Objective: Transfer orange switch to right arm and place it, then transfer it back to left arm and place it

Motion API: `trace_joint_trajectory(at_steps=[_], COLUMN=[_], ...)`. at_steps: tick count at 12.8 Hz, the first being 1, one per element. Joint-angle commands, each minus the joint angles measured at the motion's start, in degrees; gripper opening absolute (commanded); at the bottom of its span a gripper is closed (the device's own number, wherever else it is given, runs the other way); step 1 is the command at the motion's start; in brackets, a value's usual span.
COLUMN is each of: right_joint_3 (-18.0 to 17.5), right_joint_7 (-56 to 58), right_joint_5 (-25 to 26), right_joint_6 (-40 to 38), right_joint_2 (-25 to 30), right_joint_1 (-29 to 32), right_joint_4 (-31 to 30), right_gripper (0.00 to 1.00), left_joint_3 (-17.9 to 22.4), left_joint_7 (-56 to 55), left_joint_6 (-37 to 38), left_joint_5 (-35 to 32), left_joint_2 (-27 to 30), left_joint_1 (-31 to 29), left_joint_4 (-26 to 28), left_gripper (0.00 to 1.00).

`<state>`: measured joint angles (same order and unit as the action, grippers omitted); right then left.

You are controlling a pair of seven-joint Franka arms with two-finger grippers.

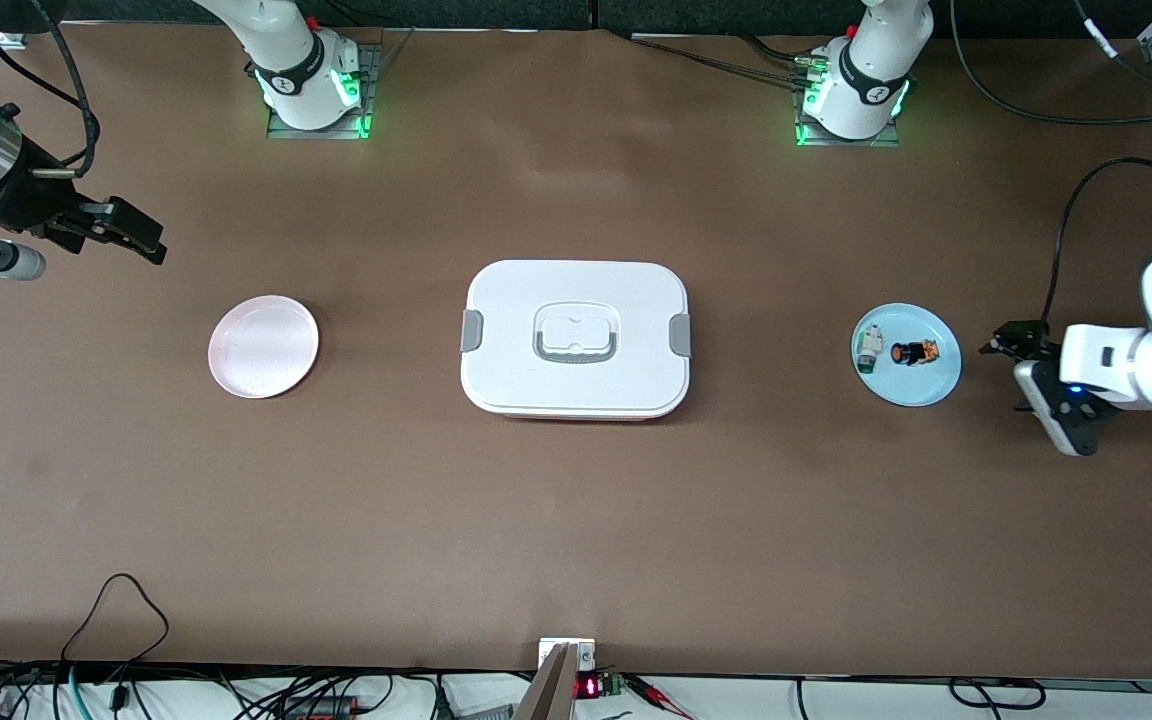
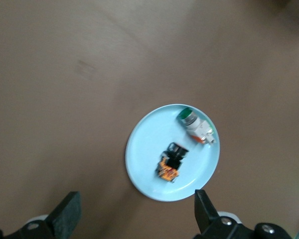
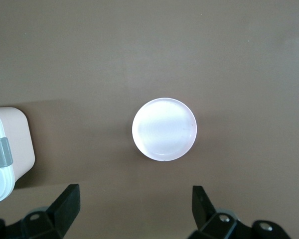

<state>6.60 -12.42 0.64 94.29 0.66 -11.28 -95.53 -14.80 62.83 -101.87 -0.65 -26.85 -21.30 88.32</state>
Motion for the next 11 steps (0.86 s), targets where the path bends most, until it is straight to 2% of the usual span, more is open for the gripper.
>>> trace_joint_trajectory(at_steps=[1,3,4,5,7,9,11], right_joint_3=[0.08,0.17,0.17,0.17,0.26,0.35,0.35], right_joint_7=[-0.5,-0.15,-0.15,-0.15,-0.15,-0.15,-0.24], right_joint_5=[-0.55,-0.55,-0.55,-0.55,-0.55,-0.55,-0.55], right_joint_6=[-0.43,-0.43,-0.34,-0.34,-0.34,-0.25,-0.16], right_joint_2=[-0.3,-0.39,-0.39,-0.3,-0.3,-0.3,-0.3], right_joint_1=[0.12,0.29,0.29,0.29,0.29,0.29,0.29], right_joint_4=[1.31,1.31,1.31,1.31,1.31,1.31,1.31], right_gripper=[0.99,0.99,0.99,0.99,0.99,0.99,0.99], left_joint_3=[-0.66,0.55,2.91,5.28,6.8,10.13,10.93], left_joint_7=[-1.49,-4.02,-6.99,-10.94,-18.06,-26.14,-35.98], left_joint_6=[2.63,3.87,5.0,6.32,9.3,10.81,12.74], left_joint_5=[-2.86,-2.6,-2.43,-1.99,-1.98,-1.98,-1.98], left_joint_2=[1.44,4.07,6.0,8.19,12.68,16.55,20.15], left_joint_1=[0.99,3.61,5.54,8.17,10.91,14.78,16.54], left_joint_4=[-3.58,-4.74,-4.65,-4.56,-4.12,-3.69,-2.19], left_gripper=[1.0,1.0,1.0,1.0,1.0,1.0,1.0])
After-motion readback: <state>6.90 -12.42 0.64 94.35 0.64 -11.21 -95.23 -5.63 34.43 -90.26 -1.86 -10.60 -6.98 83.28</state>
